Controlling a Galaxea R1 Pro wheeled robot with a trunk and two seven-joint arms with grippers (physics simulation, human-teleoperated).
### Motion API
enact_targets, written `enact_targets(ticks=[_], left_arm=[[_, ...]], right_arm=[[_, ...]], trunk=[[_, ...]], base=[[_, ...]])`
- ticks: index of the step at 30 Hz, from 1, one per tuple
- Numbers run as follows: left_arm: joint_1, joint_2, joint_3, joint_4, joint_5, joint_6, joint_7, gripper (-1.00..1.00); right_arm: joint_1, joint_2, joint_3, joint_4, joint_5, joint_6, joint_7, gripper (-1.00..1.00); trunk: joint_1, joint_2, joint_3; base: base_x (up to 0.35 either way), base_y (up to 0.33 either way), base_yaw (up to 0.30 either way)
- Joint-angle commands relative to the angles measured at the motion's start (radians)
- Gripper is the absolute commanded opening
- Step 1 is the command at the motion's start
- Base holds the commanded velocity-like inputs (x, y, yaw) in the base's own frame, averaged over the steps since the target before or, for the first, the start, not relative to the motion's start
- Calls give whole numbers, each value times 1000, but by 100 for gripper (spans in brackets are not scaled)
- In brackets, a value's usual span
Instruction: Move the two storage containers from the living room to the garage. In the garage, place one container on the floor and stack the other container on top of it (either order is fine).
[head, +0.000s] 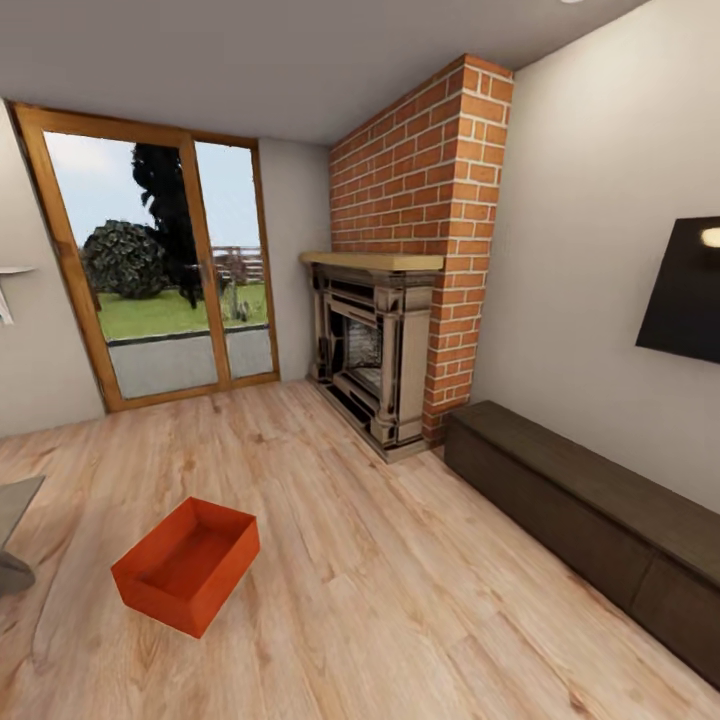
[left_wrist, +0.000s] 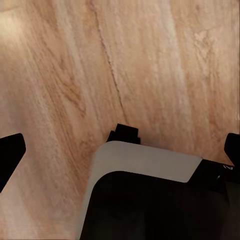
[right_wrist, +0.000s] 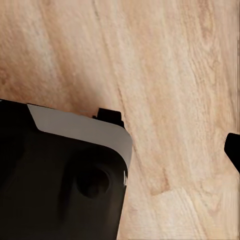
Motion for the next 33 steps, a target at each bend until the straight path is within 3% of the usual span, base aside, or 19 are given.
enact_targets(ticks=[1, 21, 33], left_arm=[[-1, 0, -2, 1, 7, -3, 2, 100], [-1, 0, -2, 1, 7, -2, 2, 100], [-1, 0, -2, 1, 7, -2, 2, 100]], right_arm=[[-1, 1, 8, 3, -9, -6, -1, 100], [-1, 1, 6, 3, -11, -9, 7, 100], [-1, -1, 7, 3, -10, -10, 6, 100]], trunk=[[1, -1, -1], [1, -1, -1], [1, -1, -1]], base=[[300, -189, 0], [300, -191, 4], [300, -194, 235]])
